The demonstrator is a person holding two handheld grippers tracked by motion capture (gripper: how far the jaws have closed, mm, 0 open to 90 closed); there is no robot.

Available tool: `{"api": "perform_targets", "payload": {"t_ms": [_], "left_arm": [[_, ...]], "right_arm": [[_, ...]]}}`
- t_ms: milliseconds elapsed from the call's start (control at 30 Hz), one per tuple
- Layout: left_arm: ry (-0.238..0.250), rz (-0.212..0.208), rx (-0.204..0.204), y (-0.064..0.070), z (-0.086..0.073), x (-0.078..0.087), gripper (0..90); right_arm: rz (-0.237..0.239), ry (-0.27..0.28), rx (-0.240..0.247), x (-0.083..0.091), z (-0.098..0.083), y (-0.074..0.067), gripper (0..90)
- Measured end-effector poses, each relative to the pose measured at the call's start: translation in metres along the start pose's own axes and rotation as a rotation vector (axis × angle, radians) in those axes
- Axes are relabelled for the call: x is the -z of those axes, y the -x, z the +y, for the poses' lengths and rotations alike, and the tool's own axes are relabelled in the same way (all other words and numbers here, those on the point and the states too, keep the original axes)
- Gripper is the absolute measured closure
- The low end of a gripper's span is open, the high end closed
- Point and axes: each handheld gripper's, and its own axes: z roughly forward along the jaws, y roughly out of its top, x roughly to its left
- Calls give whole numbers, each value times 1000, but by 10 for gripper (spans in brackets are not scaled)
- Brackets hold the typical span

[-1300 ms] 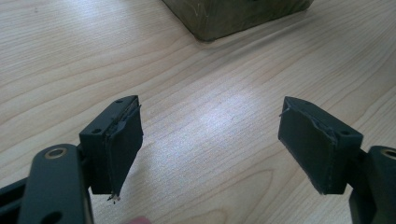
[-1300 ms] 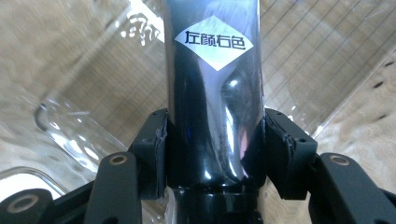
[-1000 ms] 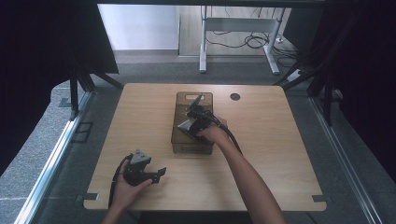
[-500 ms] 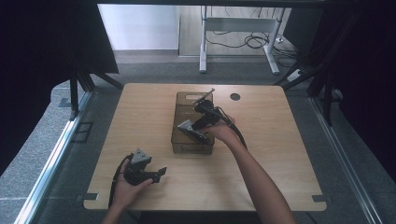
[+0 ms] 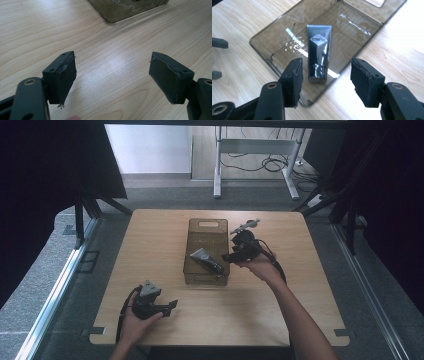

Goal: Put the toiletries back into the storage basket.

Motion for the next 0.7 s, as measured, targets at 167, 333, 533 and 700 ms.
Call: {"api": "perform_targets", "payload": {"t_ms": [167, 333, 533, 700], "left_arm": [[-7, 3, 4, 1, -2, -2, 223], [-9, 4, 8, 0, -2, -2, 223], [-19, 1, 13, 1, -3, -5, 223], [-27, 0, 12, 3, -2, -8, 223]], "right_arm": [[-9, 31, -13, 20, -20, 10, 441], [-14, 55, -26, 37, -47, 19, 441], [-29, 95, -32, 48, -87, 26, 440], [-36, 133, -48, 52, -126, 29, 440]]}}
